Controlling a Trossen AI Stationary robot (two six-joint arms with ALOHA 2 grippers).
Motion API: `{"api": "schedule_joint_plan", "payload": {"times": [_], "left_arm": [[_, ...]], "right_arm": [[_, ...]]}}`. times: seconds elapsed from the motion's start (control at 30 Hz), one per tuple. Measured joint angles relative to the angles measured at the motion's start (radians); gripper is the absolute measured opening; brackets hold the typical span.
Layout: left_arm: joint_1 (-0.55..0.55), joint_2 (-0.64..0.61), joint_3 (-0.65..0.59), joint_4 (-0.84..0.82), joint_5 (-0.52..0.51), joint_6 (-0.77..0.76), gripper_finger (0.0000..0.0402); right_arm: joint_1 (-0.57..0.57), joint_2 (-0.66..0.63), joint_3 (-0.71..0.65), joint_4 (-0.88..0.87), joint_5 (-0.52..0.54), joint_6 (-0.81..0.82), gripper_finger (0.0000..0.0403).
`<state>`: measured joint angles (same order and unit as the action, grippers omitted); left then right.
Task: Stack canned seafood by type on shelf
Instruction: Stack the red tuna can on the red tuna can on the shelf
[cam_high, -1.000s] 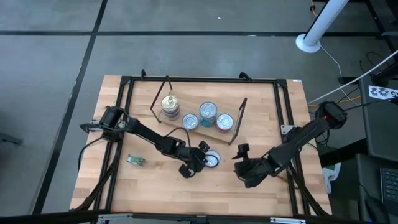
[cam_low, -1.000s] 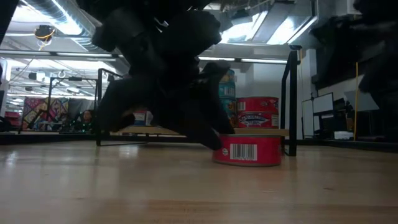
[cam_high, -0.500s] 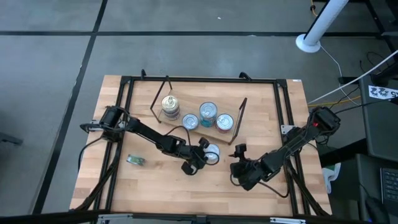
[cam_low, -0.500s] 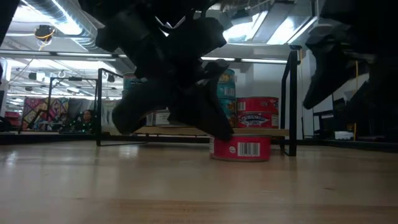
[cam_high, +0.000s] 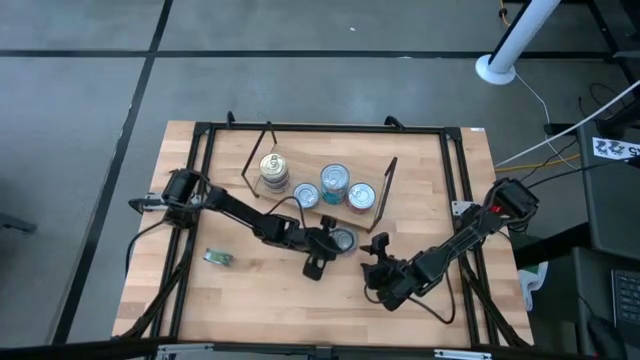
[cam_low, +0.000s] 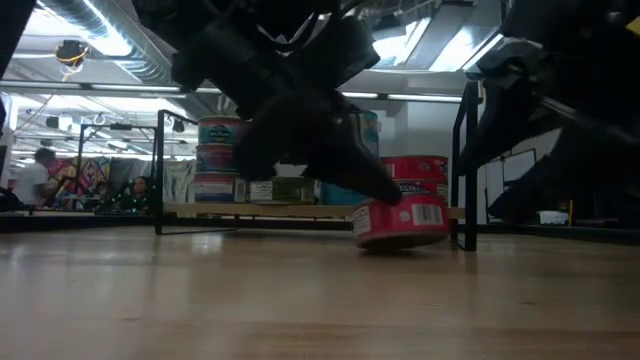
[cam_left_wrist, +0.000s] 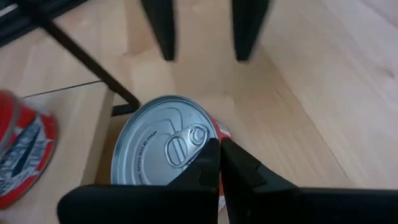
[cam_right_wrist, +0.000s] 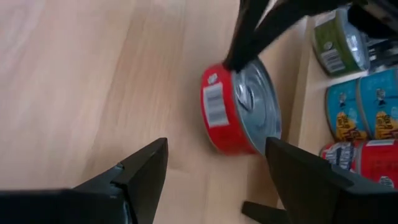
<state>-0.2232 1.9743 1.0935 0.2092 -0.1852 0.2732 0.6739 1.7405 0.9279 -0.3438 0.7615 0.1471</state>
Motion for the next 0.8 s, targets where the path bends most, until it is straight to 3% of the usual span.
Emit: {"api": "schedule_joint_plan", "payload": {"times": [0.4, 0.8], "left_arm": [[0.01, 0.0, 0.001, 0.087, 0.001, -0.175, 0.0], [0.01, -0.001, 0.001, 0.191, 0.101, -0.283, 0.0]], "right_arm": [[-0.023, 0.032, 0.0, 0.011, 0.077, -0.042, 0.0271], [-0.035, 0.032, 0.0, 0.041, 0.058, -0.077, 0.0271]]}}
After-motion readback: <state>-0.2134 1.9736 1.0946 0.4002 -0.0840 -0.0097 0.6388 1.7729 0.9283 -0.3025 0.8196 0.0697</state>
